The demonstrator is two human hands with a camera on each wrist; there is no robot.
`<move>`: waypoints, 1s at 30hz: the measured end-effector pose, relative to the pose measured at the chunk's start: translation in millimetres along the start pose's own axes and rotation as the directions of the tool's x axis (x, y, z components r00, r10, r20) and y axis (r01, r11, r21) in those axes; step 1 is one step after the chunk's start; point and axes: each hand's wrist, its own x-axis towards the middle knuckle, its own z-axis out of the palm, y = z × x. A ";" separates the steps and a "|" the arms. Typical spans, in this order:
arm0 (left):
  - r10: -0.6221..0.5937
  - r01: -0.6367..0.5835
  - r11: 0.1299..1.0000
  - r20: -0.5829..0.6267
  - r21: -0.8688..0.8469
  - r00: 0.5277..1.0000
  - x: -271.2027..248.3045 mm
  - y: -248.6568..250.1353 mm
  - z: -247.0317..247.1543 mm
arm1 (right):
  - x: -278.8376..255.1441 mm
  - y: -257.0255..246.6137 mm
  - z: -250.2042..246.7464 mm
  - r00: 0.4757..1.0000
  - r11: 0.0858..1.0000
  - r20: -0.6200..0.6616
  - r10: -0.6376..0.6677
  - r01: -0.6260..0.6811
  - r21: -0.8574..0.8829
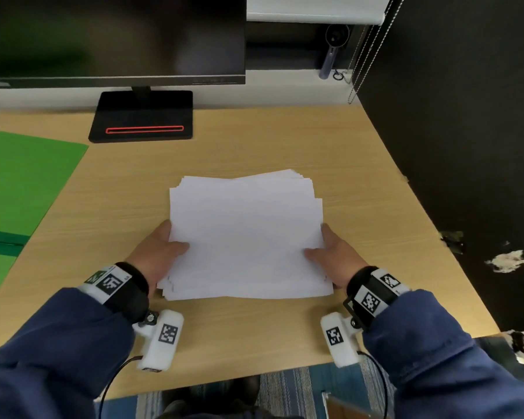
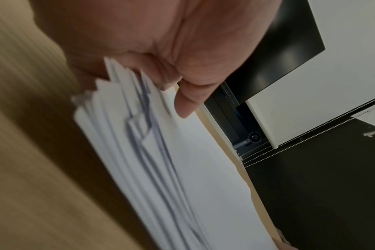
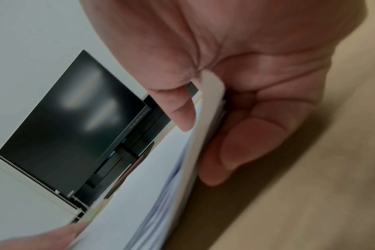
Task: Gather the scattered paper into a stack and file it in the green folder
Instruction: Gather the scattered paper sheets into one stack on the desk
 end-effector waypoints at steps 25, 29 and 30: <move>0.020 -0.020 0.996 -0.001 -0.088 1.000 -3.3 -6.6 -3.0 | 1.8 -2.8 12.6 0.997 0.980 -0.045 0.056 -0.046 0.194; -0.036 0.015 0.986 -0.126 -0.163 0.991 3.5 0.5 -4.8 | 4.7 -15.4 11.8 0.988 0.974 -0.120 0.095 -0.067 0.215; -0.039 0.015 0.983 -0.126 -0.184 0.991 3.3 2.7 -3.2 | 4.6 -19.8 11.8 0.988 0.973 -0.123 0.094 -0.065 0.221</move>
